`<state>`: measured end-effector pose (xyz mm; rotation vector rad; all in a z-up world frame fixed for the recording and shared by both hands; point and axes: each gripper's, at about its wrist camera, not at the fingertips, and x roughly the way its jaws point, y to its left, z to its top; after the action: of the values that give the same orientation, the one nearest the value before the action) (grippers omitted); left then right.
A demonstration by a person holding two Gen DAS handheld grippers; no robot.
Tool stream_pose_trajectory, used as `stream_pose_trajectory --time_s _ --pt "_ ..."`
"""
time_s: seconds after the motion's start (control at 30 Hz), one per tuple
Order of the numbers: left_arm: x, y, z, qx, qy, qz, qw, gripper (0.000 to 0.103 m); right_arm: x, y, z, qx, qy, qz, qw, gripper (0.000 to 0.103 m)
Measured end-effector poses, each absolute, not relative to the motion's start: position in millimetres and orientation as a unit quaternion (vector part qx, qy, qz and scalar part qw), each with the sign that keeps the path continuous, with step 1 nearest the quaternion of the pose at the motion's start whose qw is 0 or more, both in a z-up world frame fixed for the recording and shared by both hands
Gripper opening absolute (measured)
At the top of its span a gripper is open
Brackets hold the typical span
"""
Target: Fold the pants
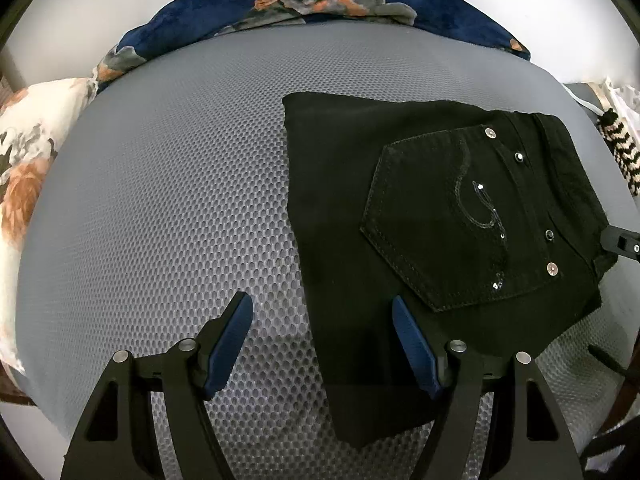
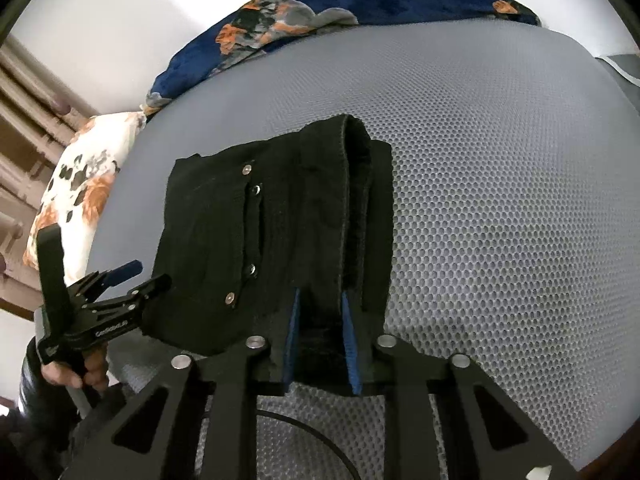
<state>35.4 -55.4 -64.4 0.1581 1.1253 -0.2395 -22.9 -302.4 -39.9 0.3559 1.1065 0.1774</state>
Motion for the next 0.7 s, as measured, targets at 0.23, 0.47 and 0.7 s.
stream_pose_trajectory --time_s 0.23,0.47,0.7 --pt "35.2 -52.9 -65.6 0.069 0.532 -0.117 0.835 0.073 -11.5 -307.0 -46.0 0.174 0.538 0.098 0.819 0.02" --pt "36.1 -50.8 -67.5 0.064 0.534 -0.12 0.835 0.073 -8.9 -308.2 -50.7 0.195 0.54 0.099 0.813 0.011" --pt "34.8 -48.5 -65.0 0.06 0.53 -0.123 0.837 0.073 -32.4 -302.1 -28.7 0.167 0.528 0.087 0.828 0.006"
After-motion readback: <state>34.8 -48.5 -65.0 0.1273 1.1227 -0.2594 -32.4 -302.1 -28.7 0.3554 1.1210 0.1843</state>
